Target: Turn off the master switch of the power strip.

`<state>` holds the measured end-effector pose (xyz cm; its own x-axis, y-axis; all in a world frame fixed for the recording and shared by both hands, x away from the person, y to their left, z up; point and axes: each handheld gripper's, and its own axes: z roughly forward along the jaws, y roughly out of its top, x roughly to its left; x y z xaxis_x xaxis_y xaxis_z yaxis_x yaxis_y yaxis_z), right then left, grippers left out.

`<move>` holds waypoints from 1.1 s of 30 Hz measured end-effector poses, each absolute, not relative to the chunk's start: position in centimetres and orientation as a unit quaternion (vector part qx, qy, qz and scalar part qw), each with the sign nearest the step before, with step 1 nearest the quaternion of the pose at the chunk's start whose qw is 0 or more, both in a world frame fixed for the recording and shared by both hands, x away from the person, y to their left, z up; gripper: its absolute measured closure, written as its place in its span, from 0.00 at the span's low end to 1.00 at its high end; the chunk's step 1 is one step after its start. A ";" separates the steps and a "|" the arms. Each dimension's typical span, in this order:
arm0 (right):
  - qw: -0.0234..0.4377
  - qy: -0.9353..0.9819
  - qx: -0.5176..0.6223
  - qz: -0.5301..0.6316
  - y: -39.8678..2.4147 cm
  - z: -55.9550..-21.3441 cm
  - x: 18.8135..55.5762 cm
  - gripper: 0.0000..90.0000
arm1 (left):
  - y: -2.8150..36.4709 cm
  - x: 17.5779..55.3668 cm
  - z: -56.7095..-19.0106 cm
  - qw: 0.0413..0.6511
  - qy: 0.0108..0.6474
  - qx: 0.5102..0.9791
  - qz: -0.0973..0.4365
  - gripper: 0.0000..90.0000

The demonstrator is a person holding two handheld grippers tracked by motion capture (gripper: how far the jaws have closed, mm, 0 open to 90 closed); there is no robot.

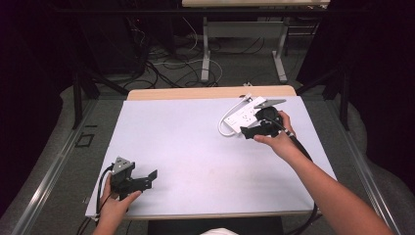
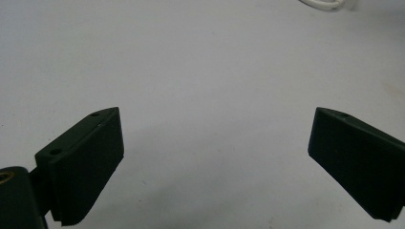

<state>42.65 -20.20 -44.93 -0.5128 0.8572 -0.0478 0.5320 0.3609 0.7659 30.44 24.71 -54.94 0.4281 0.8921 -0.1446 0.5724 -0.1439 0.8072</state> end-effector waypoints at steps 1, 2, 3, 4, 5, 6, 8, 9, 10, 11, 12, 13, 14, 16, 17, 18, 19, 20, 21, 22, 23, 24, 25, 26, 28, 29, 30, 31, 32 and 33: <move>0.226 0.794 0.438 0.355 -20.4 -44.9 42.4 0.00 | 24.7 30.4 -54.9 0.422 0.500 0.732 0.189 0.05; 0.231 0.793 0.436 0.357 -20.5 -44.9 42.1 0.00 | 24.7 30.4 -55.0 0.422 0.501 0.732 0.189 0.05; 0.231 0.793 0.434 0.361 -20.7 -44.8 41.9 0.00 | 24.7 30.4 -55.0 0.422 0.501 0.731 0.189 0.05; 0.232 0.792 0.432 0.364 -20.9 -44.8 41.7 0.00 | 24.7 30.4 -55.0 0.422 0.501 0.731 0.189 0.05; 0.230 0.790 0.436 0.365 -21.1 -44.8 41.4 0.00 | 24.7 30.4 -55.0 0.423 0.502 0.731 0.189 0.05; 0.232 0.790 0.433 0.367 -21.3 -44.8 41.2 0.00 | 24.7 30.4 -55.0 0.423 0.503 0.730 0.189 0.05; 0.231 0.789 0.434 0.369 -21.7 -44.7 40.7 0.00 | 24.7 30.4 -55.0 0.423 0.503 0.730 0.189 0.05; 0.233 0.788 0.433 0.371 -22.0 -44.6 40.5 0.00 | 24.7 30.4 -55.0 0.423 0.503 0.730 0.189 0.05; 0.231 0.786 0.436 0.373 -22.1 -44.6 40.3 0.00 | 24.7 30.4 -55.0 0.423 0.502 0.730 0.190 0.05; 0.231 0.786 0.434 0.374 -22.4 -44.6 40.0 0.00 | 24.7 30.4 -55.0 0.423 0.502 0.730 0.190 0.05; 0.232 0.786 0.434 0.375 -22.6 -44.6 39.8 0.00 | 24.7 30.4 -54.9 0.423 0.502 0.730 0.190 0.05; 0.231 0.785 0.434 0.376 -22.8 -44.6 39.6 0.00 | 24.7 30.4 -54.9 0.423 0.501 0.730 0.191 0.05; 0.228 0.783 0.439 0.376 -22.9 -44.7 39.4 0.00 | 24.7 30.4 -54.9 0.423 0.500 0.731 0.192 0.05; 0.228 0.784 0.438 0.377 -23.4 -44.8 39.0 0.00 | 24.7 30.4 -54.9 0.421 0.500 0.732 0.191 0.05; 0.230 0.784 0.437 0.377 -23.6 -44.9 38.8 0.00 | 24.7 30.4 -54.9 0.422 0.500 0.732 0.192 0.05; 0.229 0.783 0.438 0.378 -23.7 -45.0 38.6 0.00 | 24.7 30.4 -54.9 0.421 0.499 0.732 0.192 0.05; 0.227 0.782 0.441 0.378 -23.9 -45.1 38.4 0.00 | 24.7 30.4 -54.9 0.420 0.500 0.733 0.191 0.05; 0.229 0.782 0.440 0.377 -24.1 -45.2 38.2 0.00 | 24.7 30.4 -54.9 0.422 0.500 0.732 0.192 0.05; 0.231 0.783 0.438 0.376 -24.4 -45.3 38.0 0.00 | 24.7 30.4 -54.9 0.422 0.501 0.731 0.191 0.05; 0.231 0.781 0.440 0.379 -24.6 -45.6 37.8 0.00 | 24.7 30.4 -54.9 0.423 0.502 0.730 0.191 0.05; 0.229 0.780 0.443 0.379 -24.8 -45.8 37.5 0.00 | 24.7 30.3 -54.9 0.422 0.502 0.731 0.191 0.05; 0.230 0.780 0.443 0.379 -25.0 -46.0 37.3 0.00 | 24.7 30.3 -54.9 0.422 0.502 0.731 0.191 0.05; 0.229 0.778 0.443 0.381 -25.3 -46.3 37.1 0.00 | 24.8 30.3 -54.9 0.422 0.502 0.731 0.191 0.05; 0.230 0.777 0.445 0.381 -25.5 -46.5 36.9 0.00 | 24.7 30.3 -54.9 0.422 0.502 0.731 0.191 0.05; 0.230 0.778 0.445 0.379 -25.9 -47.0 36.4 0.00 | 24.7 30.4 -54.9 0.423 0.501 0.731 0.192 0.05; 0.228 0.775 0.449 0.382 -26.1 -47.2 36.2 0.00 | 24.7 30.4 -54.9 0.422 0.500 0.732 0.192 0.05; 0.229 0.774 0.449 0.383 -26.4 -47.4 36.0 0.00 | 24.7 30.4 -54.9 0.422 0.500 0.731 0.192 0.05; 0.227 0.773 0.451 0.385 -26.6 -47.6 35.8 0.00 | 24.7 30.4 -54.9 0.422 0.500 0.732 0.192 0.05; 0.226 0.771 0.454 0.386 -26.8 -47.8 35.6 0.00 | 24.7 30.4 -54.9 0.420 0.500 0.732 0.191 0.05; 0.228 0.768 0.455 0.388 -27.1 -48.0 35.3 0.00 | 24.7 30.4 -54.9 0.421 0.501 0.732 0.191 0.05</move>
